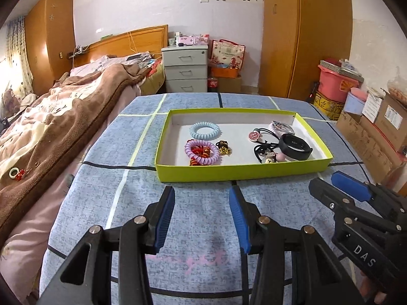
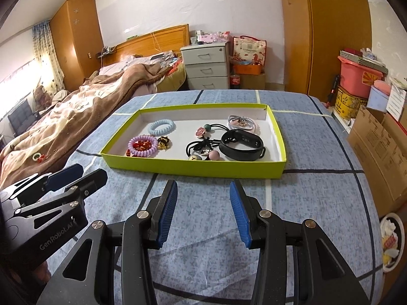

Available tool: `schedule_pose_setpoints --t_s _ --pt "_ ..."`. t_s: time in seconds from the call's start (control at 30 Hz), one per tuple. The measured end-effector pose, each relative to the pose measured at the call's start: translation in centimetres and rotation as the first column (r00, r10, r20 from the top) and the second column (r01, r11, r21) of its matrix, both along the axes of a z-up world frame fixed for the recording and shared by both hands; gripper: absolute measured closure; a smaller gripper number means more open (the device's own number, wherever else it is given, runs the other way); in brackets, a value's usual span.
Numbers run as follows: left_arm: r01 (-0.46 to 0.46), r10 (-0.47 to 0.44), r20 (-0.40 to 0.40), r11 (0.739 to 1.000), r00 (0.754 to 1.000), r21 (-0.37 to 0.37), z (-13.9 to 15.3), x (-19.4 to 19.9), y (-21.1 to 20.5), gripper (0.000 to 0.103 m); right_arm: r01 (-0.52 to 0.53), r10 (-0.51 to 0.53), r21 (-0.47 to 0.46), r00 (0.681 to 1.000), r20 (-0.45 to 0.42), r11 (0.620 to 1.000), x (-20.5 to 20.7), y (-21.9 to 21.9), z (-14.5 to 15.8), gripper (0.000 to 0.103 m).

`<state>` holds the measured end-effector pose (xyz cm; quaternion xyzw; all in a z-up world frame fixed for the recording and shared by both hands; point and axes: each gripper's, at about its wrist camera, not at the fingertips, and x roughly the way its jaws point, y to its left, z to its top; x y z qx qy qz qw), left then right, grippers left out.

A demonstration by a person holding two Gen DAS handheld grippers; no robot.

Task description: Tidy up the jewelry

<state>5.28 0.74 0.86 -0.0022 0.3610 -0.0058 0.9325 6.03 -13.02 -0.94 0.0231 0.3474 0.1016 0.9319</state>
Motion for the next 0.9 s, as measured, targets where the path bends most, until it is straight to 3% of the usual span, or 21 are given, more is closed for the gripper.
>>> schedule_pose_setpoints --t_s 0.9 --pt "-0.006 0.006 0.007 1.0 1.0 -0.029 0.26 -0.87 0.27 0.057 0.007 -0.007 0.006 1.0 0.003 1.0 -1.08 0.04 0.21 0.059"
